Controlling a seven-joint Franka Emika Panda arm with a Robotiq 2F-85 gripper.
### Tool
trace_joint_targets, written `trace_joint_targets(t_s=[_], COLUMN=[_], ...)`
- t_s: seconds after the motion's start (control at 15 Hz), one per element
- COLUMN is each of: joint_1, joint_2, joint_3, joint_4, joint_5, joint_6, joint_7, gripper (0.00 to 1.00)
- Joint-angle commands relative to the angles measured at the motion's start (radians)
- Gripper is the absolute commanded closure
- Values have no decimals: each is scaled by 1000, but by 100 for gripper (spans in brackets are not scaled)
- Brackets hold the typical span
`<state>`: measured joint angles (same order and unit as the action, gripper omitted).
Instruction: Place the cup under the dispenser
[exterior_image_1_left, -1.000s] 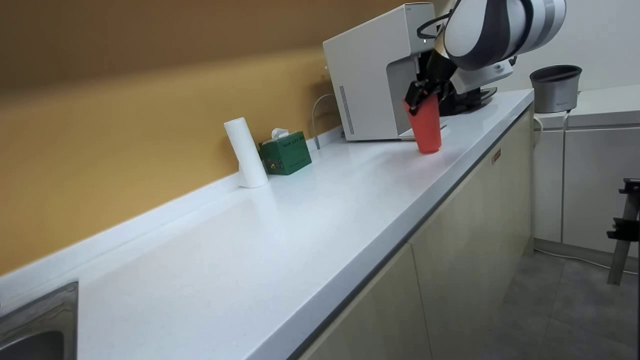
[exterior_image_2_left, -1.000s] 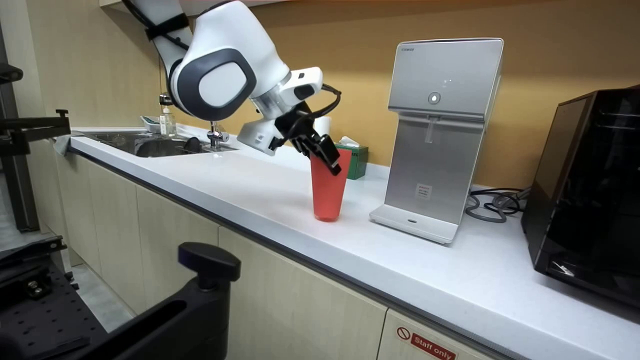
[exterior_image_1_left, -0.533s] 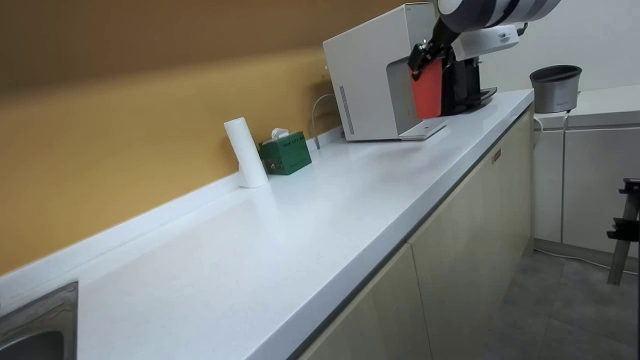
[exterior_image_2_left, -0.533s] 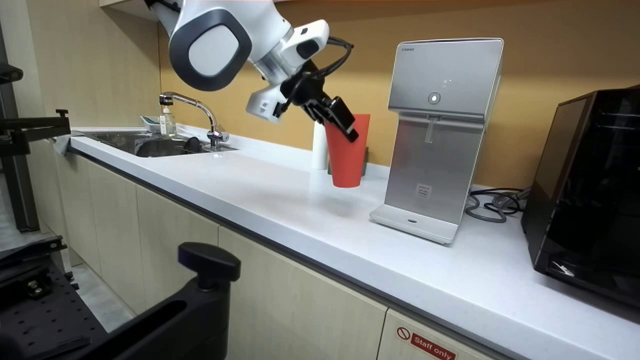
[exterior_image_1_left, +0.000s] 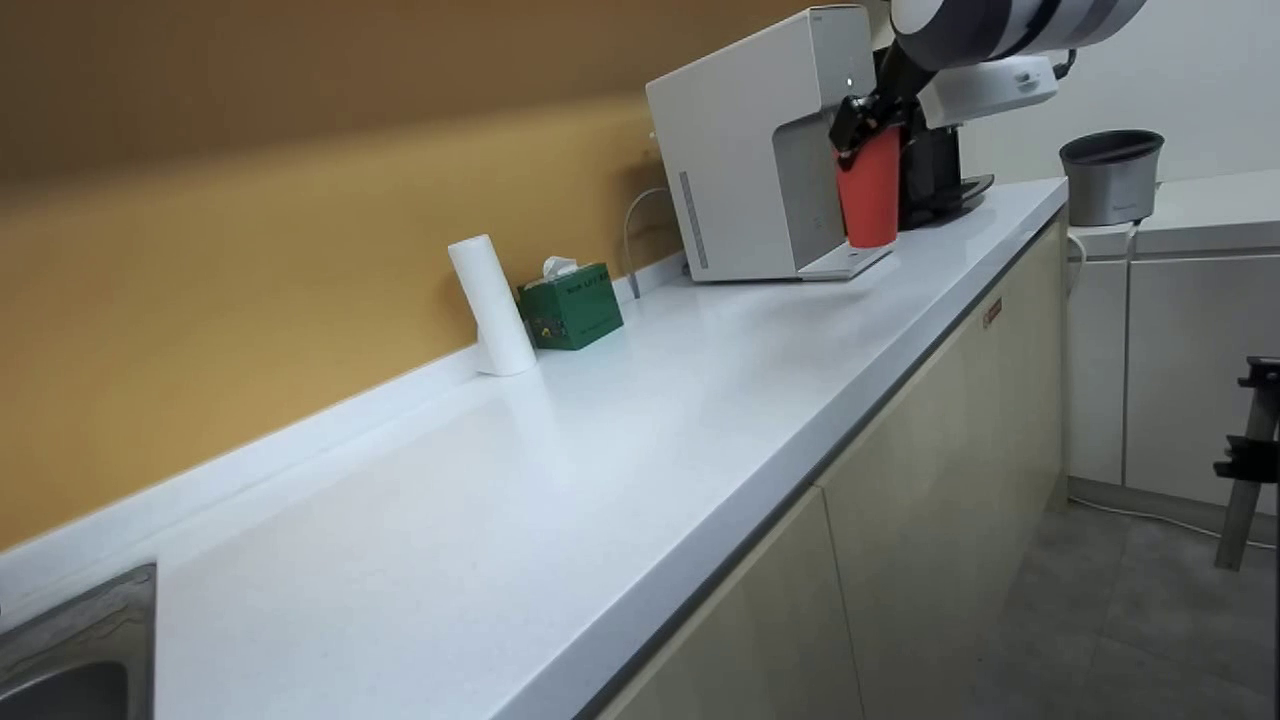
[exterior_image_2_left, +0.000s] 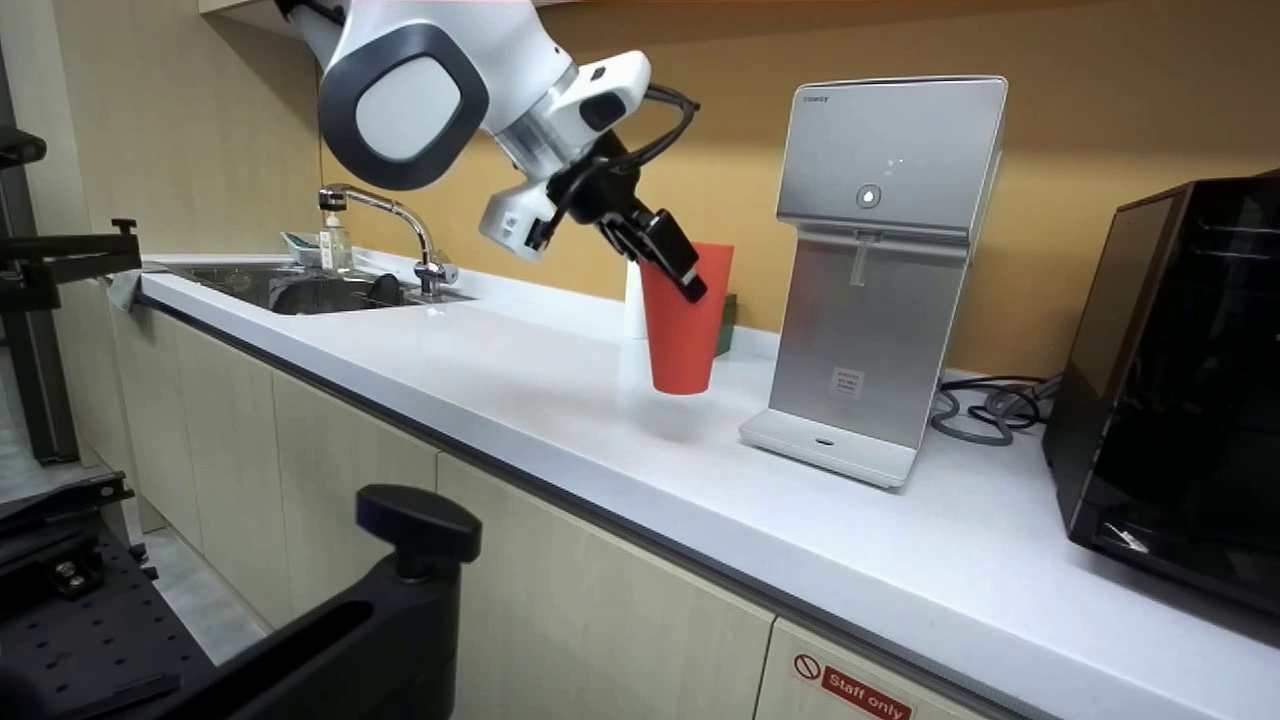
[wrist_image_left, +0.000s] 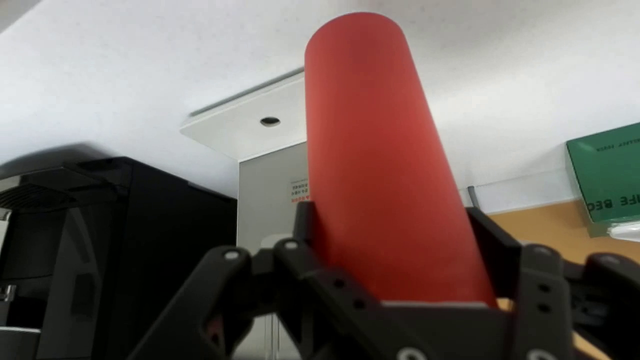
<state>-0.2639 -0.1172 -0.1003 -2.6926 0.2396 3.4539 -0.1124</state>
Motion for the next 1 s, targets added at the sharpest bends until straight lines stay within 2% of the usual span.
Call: trace_joint_targets(t_s=[0.0,0.13,0.2,0.47,0.93], joint_1=[0,0,0,-49,-71], joint_2=[8,17,18,73,175], joint_3=[-2,-3,-3,-7,-13], joint_4=[-5,-7,-7,53,166], joint_5=[0,0,0,73,56], joint_6=[0,0,0,0,-27], joint_7=[0,0,0,-20,-14], gripper=[27,27,52,52,52])
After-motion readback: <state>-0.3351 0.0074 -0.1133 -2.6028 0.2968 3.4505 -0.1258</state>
